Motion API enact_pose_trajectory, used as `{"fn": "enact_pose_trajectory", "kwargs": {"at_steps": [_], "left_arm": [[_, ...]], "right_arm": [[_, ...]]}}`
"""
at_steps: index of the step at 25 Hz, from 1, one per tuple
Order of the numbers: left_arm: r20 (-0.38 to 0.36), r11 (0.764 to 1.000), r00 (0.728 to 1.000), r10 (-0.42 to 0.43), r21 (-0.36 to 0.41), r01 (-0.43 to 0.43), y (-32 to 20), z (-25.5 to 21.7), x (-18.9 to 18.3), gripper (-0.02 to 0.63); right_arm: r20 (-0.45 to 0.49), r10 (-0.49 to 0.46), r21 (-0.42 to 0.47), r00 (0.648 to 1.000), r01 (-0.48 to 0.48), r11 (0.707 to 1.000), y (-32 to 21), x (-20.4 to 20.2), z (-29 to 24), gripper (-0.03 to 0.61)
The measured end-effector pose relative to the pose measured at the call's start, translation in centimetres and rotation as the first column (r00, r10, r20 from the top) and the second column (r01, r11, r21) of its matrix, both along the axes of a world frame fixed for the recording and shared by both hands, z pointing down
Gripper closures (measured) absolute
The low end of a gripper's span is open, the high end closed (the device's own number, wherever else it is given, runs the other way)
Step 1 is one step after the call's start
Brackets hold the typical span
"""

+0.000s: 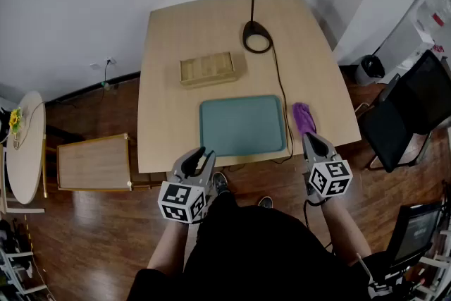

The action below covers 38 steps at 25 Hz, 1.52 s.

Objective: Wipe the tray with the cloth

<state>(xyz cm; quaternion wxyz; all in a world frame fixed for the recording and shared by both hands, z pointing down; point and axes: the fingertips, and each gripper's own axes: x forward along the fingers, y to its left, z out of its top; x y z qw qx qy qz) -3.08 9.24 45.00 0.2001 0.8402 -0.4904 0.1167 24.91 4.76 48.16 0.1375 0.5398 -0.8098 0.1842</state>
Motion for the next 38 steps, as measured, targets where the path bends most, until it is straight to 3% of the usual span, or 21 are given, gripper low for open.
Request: {"fn": "enact_pose_trajectory", "kwargs": {"at_steps": [4, 7, 9, 12, 15, 18, 21, 23, 26, 29, 31, 34, 36, 38], "left_arm": [[0.025, 0.993, 0.999, -0.037, -0.112, 0.039, -5.3, 5.3, -8.1, 0.471], [0.01, 0.965, 0.999, -0.053, -0.258, 0.054, -6.8, 9.8, -12.1, 0.456], [0.003, 0.943, 0.999, -0.047, -0.329, 0.045, -7.5, 12.2, -13.1, 0.456], [-0.004, 0.908, 1.0, -0.01, -0.418, 0.007, -8.1, 15.3, -12.7, 0.456], [-0.012, 0.881, 1.0, 0.015, -0.473, -0.019, -8.4, 17.2, -11.7, 0.456], [-0.024, 0.869, 1.0, -0.006, -0.494, -0.007, -8.7, 17.7, -11.4, 0.456], [-0.003, 0.856, 0.999, -0.047, -0.515, 0.038, -9.1, 18.1, -11.2, 0.456], [0.023, 0.843, 0.999, -0.046, -0.535, 0.051, -8.8, 18.9, -10.5, 0.457], [0.072, 0.831, 0.997, -0.016, -0.553, 0.054, -8.3, 19.8, -10.0, 0.457], [0.064, 0.813, 0.998, 0.005, -0.581, 0.034, -7.1, 20.3, -9.1, 0.457], [0.052, 0.788, 0.998, 0.022, -0.615, 0.015, -5.9, 20.8, -8.5, 0.457], [0.056, 0.752, 0.997, 0.056, -0.66, -0.005, -4.2, 22.1, -7.6, 0.457], [0.062, 0.739, 0.996, 0.065, -0.673, -0.006, -3.7, 23.0, -7.3, 0.472], [0.05, 0.74, 0.998, 0.046, -0.672, 0.0, -3.8, 23.5, -7.2, 0.504]], "right_arm": [[-0.051, 0.108, -0.128, 0.993, -0.113, 0.985, -5.6, 0.9, 6.2, 0.572], [-0.16, 0.109, -0.235, 0.981, -0.145, 0.961, -8.2, 1.7, 11.6, 0.549], [-0.261, 0.086, -0.299, 0.962, -0.165, 0.94, -9.3, 2.7, 14.6, 0.466], [-0.398, 0.08, -0.34, 0.914, -0.228, 0.912, -10.2, 4.9, 16.7, 0.393], [-0.46, 0.086, -0.349, 0.884, -0.269, 0.897, -11.0, 6.8, 17.7, 0.38], [-0.413, 0.04, -0.449, 0.91, -0.241, 0.861, -11.1, 6.6, 20.4, 0.365], [-0.341, 0.0, -0.512, 0.94, -0.186, 0.839, -11.5, 5.8, 21.8, 0.503], [-0.251, 0.054, -0.492, 0.967, -0.175, 0.853, -12.1, 5.6, 21.1, 0.529], [-0.033, 0.154, -0.404, 0.987, -0.154, 0.902, -13.6, 3.6, 17.4, 0.534], [0.079, 0.125, -0.343, 0.989, -0.091, 0.935, -15.1, 0.2, 14.4, 0.534], [0.079, 0.077, -0.348, 0.994, -0.045, 0.936, -15.9, -2.5, 14.1, 0.534], [-0.048, 0.036, -0.443, 0.998, -0.053, 0.895, -16.2, -4.5, 17.3, 0.534], [-0.105, 0.034, -0.501, 0.994, -0.082, 0.862, -16.5, -5.0, 19.7, 0.532], [-0.114, 0.035, -0.519, 0.993, -0.089, 0.85, -17.5, -5.8, 20.8, 0.532]]}}
